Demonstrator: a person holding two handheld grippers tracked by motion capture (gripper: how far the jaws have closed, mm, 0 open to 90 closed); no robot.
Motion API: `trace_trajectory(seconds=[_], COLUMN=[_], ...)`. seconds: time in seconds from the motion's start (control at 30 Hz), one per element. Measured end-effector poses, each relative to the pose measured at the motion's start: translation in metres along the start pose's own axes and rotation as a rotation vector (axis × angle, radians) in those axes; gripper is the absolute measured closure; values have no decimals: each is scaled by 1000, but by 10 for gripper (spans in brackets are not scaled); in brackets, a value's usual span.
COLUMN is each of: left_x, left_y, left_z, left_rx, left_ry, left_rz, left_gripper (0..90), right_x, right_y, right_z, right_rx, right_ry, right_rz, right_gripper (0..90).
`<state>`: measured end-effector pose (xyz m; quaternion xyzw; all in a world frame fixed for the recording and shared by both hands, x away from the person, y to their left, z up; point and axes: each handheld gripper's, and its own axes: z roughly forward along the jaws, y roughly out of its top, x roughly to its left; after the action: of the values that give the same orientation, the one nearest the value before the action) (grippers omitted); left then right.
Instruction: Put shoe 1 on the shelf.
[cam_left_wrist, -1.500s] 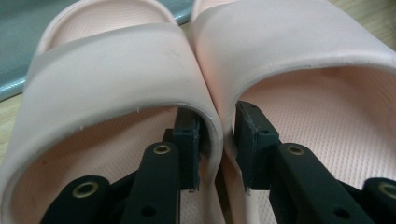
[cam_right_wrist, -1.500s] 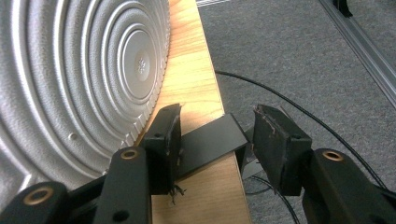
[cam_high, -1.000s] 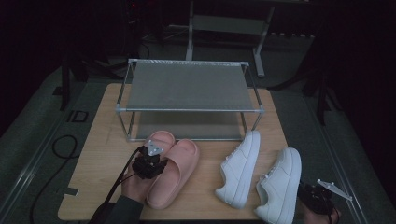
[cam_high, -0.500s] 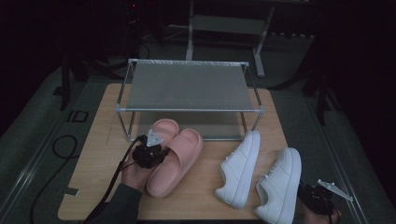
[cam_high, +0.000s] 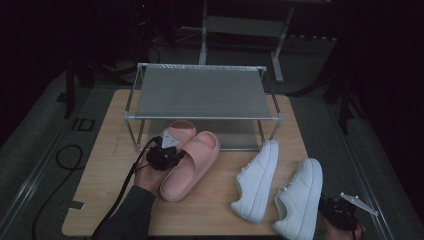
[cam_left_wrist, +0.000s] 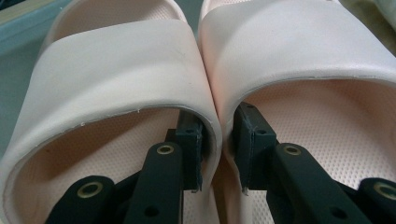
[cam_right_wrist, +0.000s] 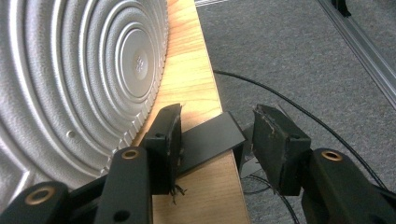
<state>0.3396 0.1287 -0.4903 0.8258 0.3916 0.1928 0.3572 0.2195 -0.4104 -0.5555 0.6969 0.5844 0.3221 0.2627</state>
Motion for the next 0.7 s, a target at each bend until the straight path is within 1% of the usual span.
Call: trace_trajectory(seconds=[0.07, 0.1, 0.17, 0.27, 0.33, 0.4, 0.57, 0.7], left_x=[3, 3, 6, 8, 11, 15, 22, 24], left_y=[1, 1, 3, 4, 5, 7, 8, 8], left_z=[6, 6, 12, 15, 17, 20, 27, 30], left_rx=[-3, -3, -14, -15, -26, -26, -30, -36], left_ry=[9, 9, 11, 11, 9, 12, 21, 32], left_rz=[-7, -7, -6, 0, 10, 21, 32, 26], left_gripper=[731, 730, 729, 729, 728, 728, 726, 726], right_x=[0, 0, 0, 0, 0, 0, 0, 0], right_y=[0, 0, 0, 0, 0, 0, 0, 0], right_z=[0, 0, 0, 0, 0, 0, 0, 0], right_rx=[0, 0, 0, 0, 1, 0, 0, 0], right_ry=[0, 0, 0, 1, 0, 0, 0, 0], right_rz=[0, 0, 1, 2, 1, 1, 1, 1], right_gripper=[515, 515, 515, 515, 515, 516, 516, 516])
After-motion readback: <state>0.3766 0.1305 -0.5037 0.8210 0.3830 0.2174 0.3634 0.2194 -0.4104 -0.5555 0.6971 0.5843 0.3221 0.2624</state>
